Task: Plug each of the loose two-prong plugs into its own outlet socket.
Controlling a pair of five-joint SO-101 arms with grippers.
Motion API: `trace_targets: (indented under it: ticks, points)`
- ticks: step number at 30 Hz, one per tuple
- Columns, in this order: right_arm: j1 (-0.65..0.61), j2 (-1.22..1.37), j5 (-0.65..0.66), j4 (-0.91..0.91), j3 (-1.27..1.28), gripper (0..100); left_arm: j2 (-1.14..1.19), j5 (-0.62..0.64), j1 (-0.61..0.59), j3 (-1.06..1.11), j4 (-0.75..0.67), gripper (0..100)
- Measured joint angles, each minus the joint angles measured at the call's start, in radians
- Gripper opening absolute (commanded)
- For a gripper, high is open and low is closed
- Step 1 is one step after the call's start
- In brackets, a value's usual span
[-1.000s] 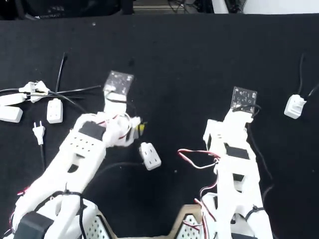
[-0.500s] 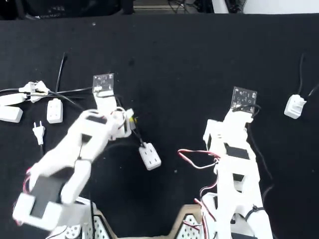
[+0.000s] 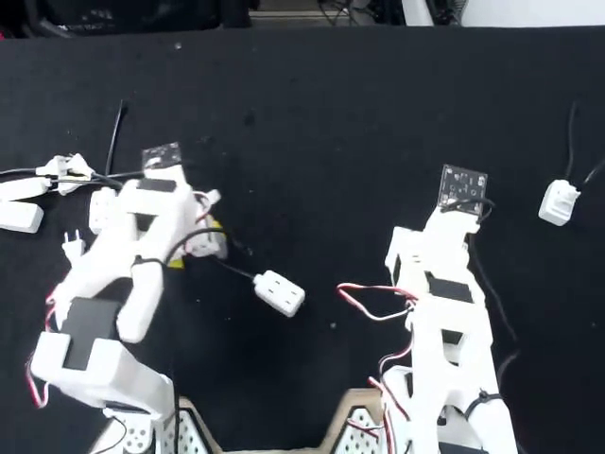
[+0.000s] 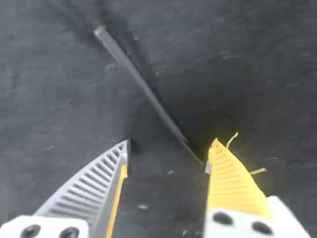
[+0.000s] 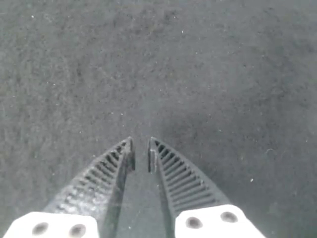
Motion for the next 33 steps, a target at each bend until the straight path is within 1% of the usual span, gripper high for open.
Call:
trace_targets:
  ticks: [3,6,9,12,14,19,20,25,29,33]
  points:
    - [0.000,0.000,0.000,0.000,0.000,5.2,-0.041,-0.046,-0.044,0.000,0.063,25]
    - [0.000,0.000,0.000,0.000,0.000,5.2,-0.100,-0.110,-0.061,0.000,0.130,25]
    - [0.000,0.000,0.000,0.000,0.000,5.2,-0.178,-0.196,-0.061,0.000,0.190,25]
    - [0.000,0.000,0.000,0.000,0.000,5.2,-0.261,-0.308,-0.051,0.000,0.216,25]
    - [0.002,0.000,0.000,0.000,0.000,5.2,-0.301,-0.423,0.003,0.003,0.229,25]
    - [0.006,0.000,0.000,0.000,0.000,5.2,-0.322,-0.795,0.196,0.092,0.215,26]
    - [0.006,0.000,0.000,0.000,0.000,5.2,-0.322,-0.827,0.222,0.114,0.190,26]
    - [0.006,0.000,0.000,0.000,0.000,5.2,-0.322,-0.868,0.285,0.187,0.029,26]
    - [0.006,0.000,0.000,0.000,0.000,5.2,-0.281,-0.872,0.334,0.192,-0.038,26]
    - [0.006,0.000,0.000,0.000,0.000,5.2,-0.216,-0.796,0.342,0.192,-0.144,25]
